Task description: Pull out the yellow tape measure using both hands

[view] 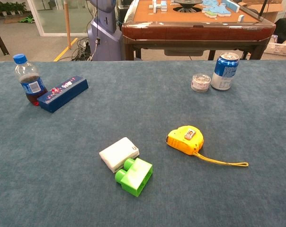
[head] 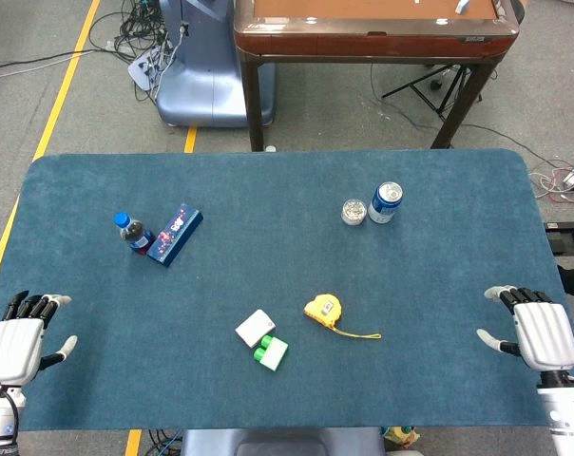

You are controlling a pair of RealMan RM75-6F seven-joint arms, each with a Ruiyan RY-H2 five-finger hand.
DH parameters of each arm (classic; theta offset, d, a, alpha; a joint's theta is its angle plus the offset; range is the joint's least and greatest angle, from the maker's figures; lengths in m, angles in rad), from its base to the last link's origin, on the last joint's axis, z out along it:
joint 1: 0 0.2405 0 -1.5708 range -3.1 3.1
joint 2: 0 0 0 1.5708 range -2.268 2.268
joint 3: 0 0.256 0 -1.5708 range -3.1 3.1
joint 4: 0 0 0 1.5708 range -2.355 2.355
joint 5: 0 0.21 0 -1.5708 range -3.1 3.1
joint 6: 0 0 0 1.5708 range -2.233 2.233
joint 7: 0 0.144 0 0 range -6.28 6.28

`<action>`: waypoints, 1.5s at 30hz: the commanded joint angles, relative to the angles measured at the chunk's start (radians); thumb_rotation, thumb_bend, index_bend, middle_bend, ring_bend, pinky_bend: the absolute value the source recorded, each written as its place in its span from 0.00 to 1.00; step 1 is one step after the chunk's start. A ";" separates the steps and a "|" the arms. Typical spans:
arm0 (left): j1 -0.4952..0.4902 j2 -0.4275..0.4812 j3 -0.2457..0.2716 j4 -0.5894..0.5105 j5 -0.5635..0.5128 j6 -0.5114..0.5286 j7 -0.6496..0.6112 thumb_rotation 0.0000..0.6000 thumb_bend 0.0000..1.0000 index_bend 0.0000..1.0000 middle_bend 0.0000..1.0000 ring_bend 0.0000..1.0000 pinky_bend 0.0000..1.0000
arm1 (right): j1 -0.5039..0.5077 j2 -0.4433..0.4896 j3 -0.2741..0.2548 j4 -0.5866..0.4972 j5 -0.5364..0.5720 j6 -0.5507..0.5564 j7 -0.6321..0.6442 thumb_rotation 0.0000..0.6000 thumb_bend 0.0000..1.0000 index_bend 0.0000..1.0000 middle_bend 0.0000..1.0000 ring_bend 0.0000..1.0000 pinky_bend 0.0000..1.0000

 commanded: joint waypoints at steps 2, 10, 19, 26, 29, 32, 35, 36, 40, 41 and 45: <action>-0.001 0.001 0.002 -0.002 0.000 -0.004 0.000 1.00 0.21 0.28 0.29 0.21 0.09 | 0.006 0.002 -0.002 -0.006 -0.004 -0.008 -0.001 1.00 0.18 0.38 0.43 0.40 0.40; 0.000 0.002 0.004 0.001 0.011 0.001 -0.018 1.00 0.21 0.28 0.29 0.21 0.09 | 0.052 -0.008 0.002 -0.035 -0.015 -0.069 -0.037 1.00 0.18 0.38 0.42 0.39 0.40; -0.001 0.017 0.011 -0.011 0.032 0.004 -0.022 1.00 0.21 0.28 0.29 0.21 0.09 | 0.163 -0.090 0.015 -0.067 0.008 -0.222 -0.140 1.00 0.17 0.33 0.35 0.29 0.38; -0.001 0.024 0.015 -0.020 0.035 -0.001 -0.028 1.00 0.21 0.28 0.29 0.21 0.09 | 0.258 -0.181 0.035 -0.073 0.078 -0.356 -0.201 1.00 0.04 0.18 0.22 0.17 0.25; -0.005 0.023 0.018 -0.022 0.039 -0.009 -0.028 1.00 0.21 0.28 0.30 0.21 0.09 | 0.297 -0.230 0.050 -0.062 0.106 -0.394 -0.226 1.00 0.02 0.14 0.18 0.13 0.21; -0.008 0.023 0.020 -0.026 0.043 -0.014 -0.027 1.00 0.21 0.28 0.29 0.21 0.09 | 0.334 -0.282 0.064 -0.026 0.137 -0.428 -0.241 1.00 0.01 0.13 0.18 0.13 0.21; -0.010 0.024 0.021 -0.030 0.048 -0.014 -0.027 1.00 0.21 0.28 0.29 0.21 0.09 | 0.369 -0.329 0.076 0.010 0.168 -0.460 -0.246 1.00 0.01 0.13 0.17 0.13 0.21; -0.010 0.024 0.022 -0.031 0.049 -0.013 -0.027 1.00 0.21 0.28 0.29 0.21 0.09 | 0.378 -0.341 0.078 0.019 0.175 -0.468 -0.248 1.00 0.01 0.13 0.17 0.13 0.21; -0.007 0.026 0.025 -0.035 0.050 -0.013 -0.025 1.00 0.21 0.28 0.29 0.21 0.09 | 0.411 -0.394 0.079 0.054 0.197 -0.487 -0.272 1.00 0.01 0.13 0.17 0.13 0.21; -0.007 0.026 0.026 -0.035 0.050 -0.013 -0.025 1.00 0.21 0.28 0.29 0.21 0.09 | 0.420 -0.410 0.080 0.062 0.203 -0.489 -0.280 1.00 0.01 0.13 0.17 0.13 0.21; -0.007 0.028 0.028 -0.038 0.051 -0.015 -0.027 1.00 0.21 0.29 0.29 0.21 0.09 | 0.448 -0.463 0.087 0.097 0.221 -0.492 -0.305 1.00 0.01 0.13 0.17 0.13 0.21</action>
